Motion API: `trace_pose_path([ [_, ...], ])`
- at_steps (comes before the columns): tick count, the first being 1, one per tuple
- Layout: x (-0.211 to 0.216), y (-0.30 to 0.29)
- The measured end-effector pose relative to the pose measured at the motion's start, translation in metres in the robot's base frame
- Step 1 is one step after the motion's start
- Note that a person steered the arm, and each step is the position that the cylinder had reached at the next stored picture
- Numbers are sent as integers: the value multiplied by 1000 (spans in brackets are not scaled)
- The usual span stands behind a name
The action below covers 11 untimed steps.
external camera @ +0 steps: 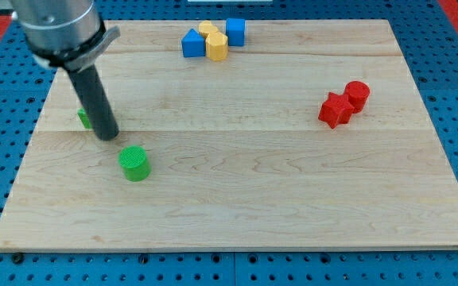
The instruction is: Push the green star close to the blue triangle
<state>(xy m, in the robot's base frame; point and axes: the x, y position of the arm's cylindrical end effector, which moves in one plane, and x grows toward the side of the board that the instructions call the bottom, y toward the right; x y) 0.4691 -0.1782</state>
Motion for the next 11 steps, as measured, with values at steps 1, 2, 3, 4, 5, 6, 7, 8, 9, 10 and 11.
trace_pose_path([
  [1,-20,-59],
  [2,-53,-28],
  [3,-54,56],
  [4,-83,74],
  [5,-137,58],
  [6,-131,35],
  [7,-155,-4],
  [8,-171,33],
  [9,-152,91],
  [10,-109,113],
  [11,-1,169],
])
